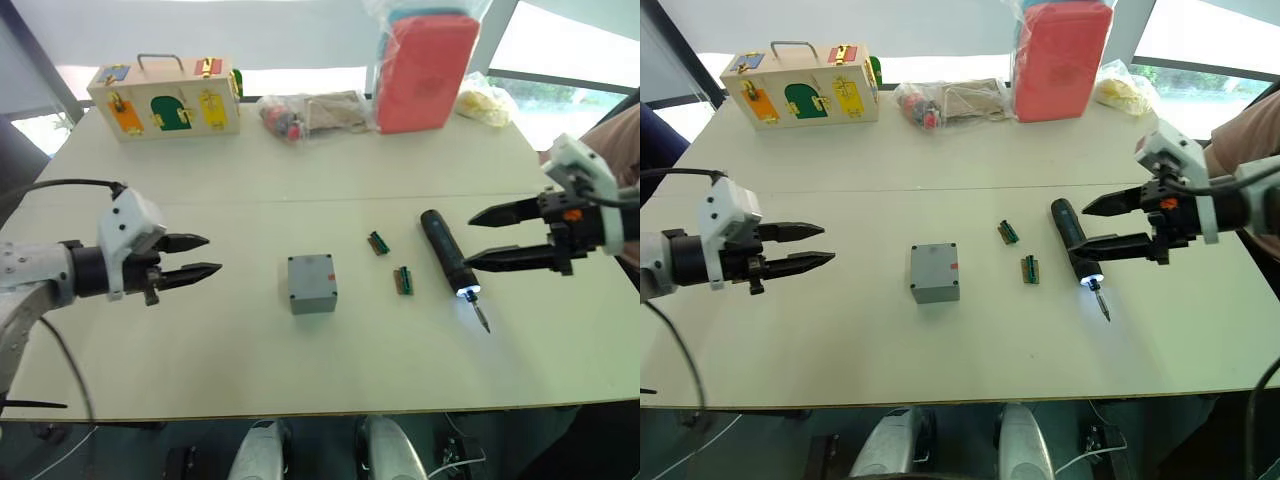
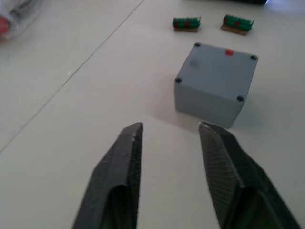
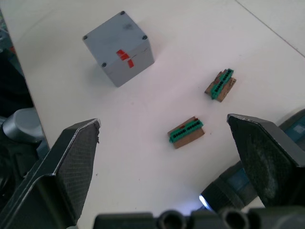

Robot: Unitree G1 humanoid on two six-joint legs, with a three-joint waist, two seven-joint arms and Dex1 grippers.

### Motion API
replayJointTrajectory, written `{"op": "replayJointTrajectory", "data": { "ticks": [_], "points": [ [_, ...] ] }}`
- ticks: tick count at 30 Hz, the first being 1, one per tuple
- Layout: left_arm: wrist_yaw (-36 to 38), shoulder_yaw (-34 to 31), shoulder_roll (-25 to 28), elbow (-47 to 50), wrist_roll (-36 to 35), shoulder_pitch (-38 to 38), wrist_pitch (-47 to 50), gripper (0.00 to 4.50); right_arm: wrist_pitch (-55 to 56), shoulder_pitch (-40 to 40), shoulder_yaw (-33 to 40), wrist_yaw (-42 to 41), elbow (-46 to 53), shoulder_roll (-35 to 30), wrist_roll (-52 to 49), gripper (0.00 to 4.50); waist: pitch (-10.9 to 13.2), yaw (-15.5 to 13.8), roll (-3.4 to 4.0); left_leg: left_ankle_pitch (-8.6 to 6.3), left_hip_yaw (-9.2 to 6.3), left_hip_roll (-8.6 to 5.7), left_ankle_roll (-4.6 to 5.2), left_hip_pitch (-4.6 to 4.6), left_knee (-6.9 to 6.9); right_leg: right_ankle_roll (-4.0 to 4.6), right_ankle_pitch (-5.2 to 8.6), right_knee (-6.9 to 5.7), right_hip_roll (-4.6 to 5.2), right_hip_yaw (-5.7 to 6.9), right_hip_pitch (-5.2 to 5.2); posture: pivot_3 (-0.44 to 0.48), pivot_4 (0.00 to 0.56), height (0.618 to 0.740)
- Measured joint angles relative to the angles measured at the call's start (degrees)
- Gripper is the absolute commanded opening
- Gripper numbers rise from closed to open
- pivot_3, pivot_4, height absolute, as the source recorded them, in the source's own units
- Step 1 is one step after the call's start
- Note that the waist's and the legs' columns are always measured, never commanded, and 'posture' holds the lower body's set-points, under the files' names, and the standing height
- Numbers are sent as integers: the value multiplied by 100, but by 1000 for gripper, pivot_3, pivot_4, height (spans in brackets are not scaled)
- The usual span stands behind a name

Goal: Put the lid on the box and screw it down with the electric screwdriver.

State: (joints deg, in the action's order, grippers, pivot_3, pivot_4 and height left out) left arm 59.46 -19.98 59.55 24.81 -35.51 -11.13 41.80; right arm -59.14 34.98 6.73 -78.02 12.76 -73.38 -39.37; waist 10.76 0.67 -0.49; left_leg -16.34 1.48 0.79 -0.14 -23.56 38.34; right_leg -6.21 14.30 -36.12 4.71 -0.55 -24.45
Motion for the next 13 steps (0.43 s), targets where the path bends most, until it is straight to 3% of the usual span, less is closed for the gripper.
{"op": "replayJointTrajectory", "data": {
  "ticks": [1, 3, 13],
  "points": [
    [86, -84, 79, -6, -68, 134, 55, 4052, -6, -359, 244, -52, 197, -28, -99, 4500, 2, 13, -6, 0, 7, 2, 0, 17, -1, 1, 1, -1, -2, -3, 11, 0, 150, 730],
    [251, -221, 197, -86, -134, 363, 152, 4416, -65, -887, 585, 19, 497, -12, -210, 4500, 2, 35, -7, 0, 14, 5, -1, 25, -1, 2, 1, -7, -6, -11, 11, 0, 150, 730],
    [580, -664, 481, -135, -196, 779, 132, 4416, -538, -1831, 1668, 785, 1292, 71, -611, 4500, 2, -4, -7, 1, 16, 5, -3, 21, -5, 3, 0, -8, -5, -21, 5, 0, 150, 730]
  ]
}}
